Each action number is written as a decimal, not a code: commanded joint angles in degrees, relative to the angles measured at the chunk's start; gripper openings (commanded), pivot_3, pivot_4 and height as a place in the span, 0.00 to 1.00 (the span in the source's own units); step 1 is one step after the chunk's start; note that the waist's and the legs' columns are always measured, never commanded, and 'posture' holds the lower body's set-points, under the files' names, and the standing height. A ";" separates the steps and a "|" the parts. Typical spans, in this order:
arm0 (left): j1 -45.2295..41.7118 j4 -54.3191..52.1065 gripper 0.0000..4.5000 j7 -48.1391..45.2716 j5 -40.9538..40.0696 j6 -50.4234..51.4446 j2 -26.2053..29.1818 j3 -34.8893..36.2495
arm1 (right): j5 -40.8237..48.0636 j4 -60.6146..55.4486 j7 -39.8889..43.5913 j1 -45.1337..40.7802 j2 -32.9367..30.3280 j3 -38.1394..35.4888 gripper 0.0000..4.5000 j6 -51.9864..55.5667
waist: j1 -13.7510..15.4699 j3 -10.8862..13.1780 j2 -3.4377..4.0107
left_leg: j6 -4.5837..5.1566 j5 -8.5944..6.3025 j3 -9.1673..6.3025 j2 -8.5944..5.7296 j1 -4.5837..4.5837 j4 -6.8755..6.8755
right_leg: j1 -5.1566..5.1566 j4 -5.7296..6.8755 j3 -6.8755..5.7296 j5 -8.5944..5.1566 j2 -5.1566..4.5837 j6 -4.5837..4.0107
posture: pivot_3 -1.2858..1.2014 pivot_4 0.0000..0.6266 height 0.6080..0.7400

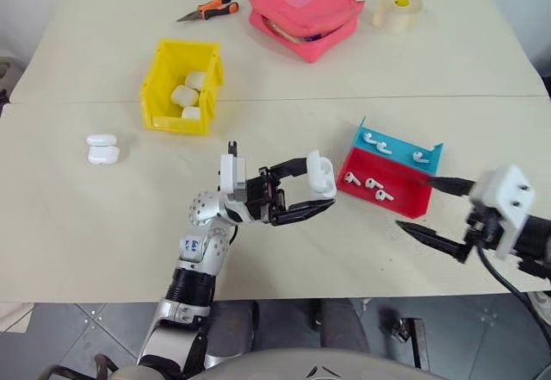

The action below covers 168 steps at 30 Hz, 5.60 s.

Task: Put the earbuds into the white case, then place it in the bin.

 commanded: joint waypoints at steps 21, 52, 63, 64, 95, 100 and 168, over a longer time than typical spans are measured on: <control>3.76 -7.07 0.62 5.28 -0.02 -0.98 2.59 -0.27 | -13.02 7.11 3.12 -26.67 -8.22 28.89 0.33 12.94 | -0.20 0.00 -0.01 | 0.02 -0.02 -0.21 -0.18 -0.16 0.06 | 0.00 -0.11 -0.16 0.05 -0.12 0.02 | 0.52 0.24 1.00; 3.89 -7.61 0.62 6.22 0.07 -1.71 2.92 -0.83 | -19.91 14.43 8.06 -30.72 -5.85 31.83 0.33 5.99 | -0.23 0.00 -0.01 | 0.02 -0.01 -0.20 -0.18 -0.16 0.06 | 0.00 -0.11 -0.16 0.05 -0.12 0.02 | 0.52 0.24 1.00; 4.53 -8.58 0.62 6.86 -0.03 -1.60 3.41 -0.90 | -21.97 16.60 8.81 -30.16 -4.58 32.57 0.33 4.20 | -0.24 0.00 0.00 | 0.02 -0.01 -0.20 -0.18 -0.16 0.06 | 0.00 -0.11 -0.17 0.05 -0.12 0.02 | 0.52 0.24 1.00; 4.54 -8.58 0.62 6.88 -0.03 -1.61 3.46 -0.89 | -22.03 16.65 8.86 -30.18 -4.48 32.57 0.33 4.26 | -0.24 0.00 0.00 | 0.02 -0.01 -0.20 -0.18 -0.15 0.06 | 0.00 -0.11 -0.17 0.05 -0.12 0.02 | 0.52 0.24 1.00; 1.90 -4.48 0.62 2.26 -2.43 0.90 4.60 -0.47 | -12.14 9.74 10.70 -17.05 0.44 12.24 0.12 -4.35 | -0.15 0.00 -0.01 | 0.02 -0.01 -0.18 -0.18 -0.15 0.06 | 0.01 -0.09 -0.17 0.05 -0.12 0.03 | 0.52 0.24 1.00; -0.67 -1.89 0.62 -0.24 -3.91 2.30 4.14 0.11 | -5.85 7.47 7.99 -15.91 9.00 6.01 0.12 -10.02 | -0.22 0.00 -0.01 | 0.02 -0.01 -0.16 -0.17 -0.10 0.08 | 0.06 -0.06 -0.17 0.07 -0.11 0.06 | 0.52 0.24 1.00; -7.36 0.89 0.62 1.64 -3.76 4.14 -0.67 3.84 | 5.54 6.01 -6.78 -19.42 36.72 23.01 0.12 -19.51 | -0.48 -0.04 0.04 | -0.04 0.02 -0.18 -0.18 -0.07 0.06 | 0.00 0.04 -0.13 0.05 -0.07 0.03 | 0.52 0.24 1.00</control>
